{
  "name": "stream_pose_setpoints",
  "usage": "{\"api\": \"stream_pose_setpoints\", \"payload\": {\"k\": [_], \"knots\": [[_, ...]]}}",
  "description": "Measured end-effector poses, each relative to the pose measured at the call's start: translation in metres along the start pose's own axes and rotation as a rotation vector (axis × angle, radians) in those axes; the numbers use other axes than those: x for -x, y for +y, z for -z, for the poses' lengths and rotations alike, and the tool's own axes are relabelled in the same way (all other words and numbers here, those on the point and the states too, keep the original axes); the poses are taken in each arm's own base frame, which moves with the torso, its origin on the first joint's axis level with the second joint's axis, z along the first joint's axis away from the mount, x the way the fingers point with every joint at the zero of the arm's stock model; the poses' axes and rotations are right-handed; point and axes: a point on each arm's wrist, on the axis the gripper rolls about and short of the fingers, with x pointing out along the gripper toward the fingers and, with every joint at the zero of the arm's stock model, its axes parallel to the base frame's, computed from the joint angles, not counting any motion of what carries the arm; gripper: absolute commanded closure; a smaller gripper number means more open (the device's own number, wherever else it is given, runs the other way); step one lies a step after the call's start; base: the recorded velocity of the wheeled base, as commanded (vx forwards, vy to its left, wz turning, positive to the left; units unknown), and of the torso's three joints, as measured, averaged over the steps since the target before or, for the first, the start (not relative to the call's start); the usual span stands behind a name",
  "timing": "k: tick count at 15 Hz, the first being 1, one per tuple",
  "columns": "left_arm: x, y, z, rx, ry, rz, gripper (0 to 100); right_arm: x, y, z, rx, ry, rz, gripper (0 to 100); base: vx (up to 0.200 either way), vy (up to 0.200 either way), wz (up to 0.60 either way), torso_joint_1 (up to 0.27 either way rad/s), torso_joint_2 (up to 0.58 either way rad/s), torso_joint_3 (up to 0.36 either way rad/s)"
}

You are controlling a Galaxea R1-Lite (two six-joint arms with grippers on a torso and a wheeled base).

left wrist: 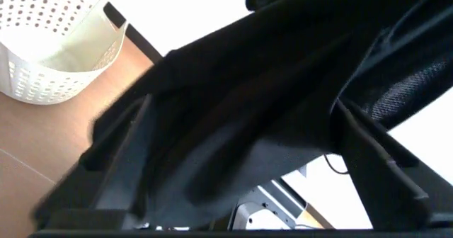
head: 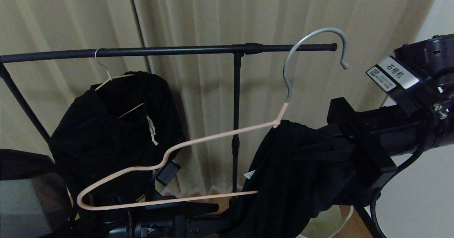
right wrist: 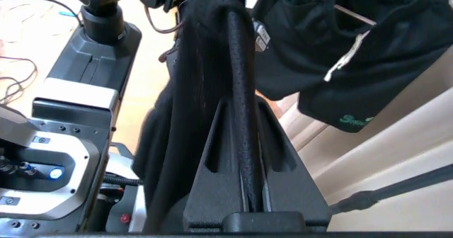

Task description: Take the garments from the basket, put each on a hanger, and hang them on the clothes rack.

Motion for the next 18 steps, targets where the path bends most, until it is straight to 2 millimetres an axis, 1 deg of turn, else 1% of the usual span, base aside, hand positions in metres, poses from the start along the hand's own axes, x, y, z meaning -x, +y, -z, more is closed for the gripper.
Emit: {"api": "stream_pose_setpoints", "payload": {"k": [4, 7, 13, 15, 18], "knots": [[0.000, 0.000, 0.000, -0.001, 0.002, 0.000, 100, 0.000, 0.000, 0.000, 0.000, 0.000, -0.001, 100, 0.000, 0.000, 0.00, 0.000, 0.00, 0.000], [0.005, 0.004, -0.004, -0.005, -0.027, -0.017, 100, 0.005, 0.005, 0.003, -0.008, 0.004, 0.009, 100, 0.000, 0.000, 0.00, 0.000, 0.00, 0.000], [0.018, 0.015, -0.009, 0.013, -0.070, -0.070, 100, 0.035, 0.011, 0.017, -0.055, 0.028, 0.115, 100, 0.000, 0.000, 0.00, 0.000, 0.00, 0.000], [0.020, 0.017, -0.011, 0.007, -0.082, -0.080, 100, 0.041, 0.013, 0.020, -0.066, 0.034, 0.136, 100, 0.000, 0.000, 0.00, 0.000, 0.00, 0.000], [0.027, 0.023, -0.017, -0.014, -0.114, -0.108, 100, 0.053, 0.014, 0.034, -0.112, 0.064, 0.198, 100, 0.000, 0.000, 0.00, 0.000, 0.00, 0.000]]}}
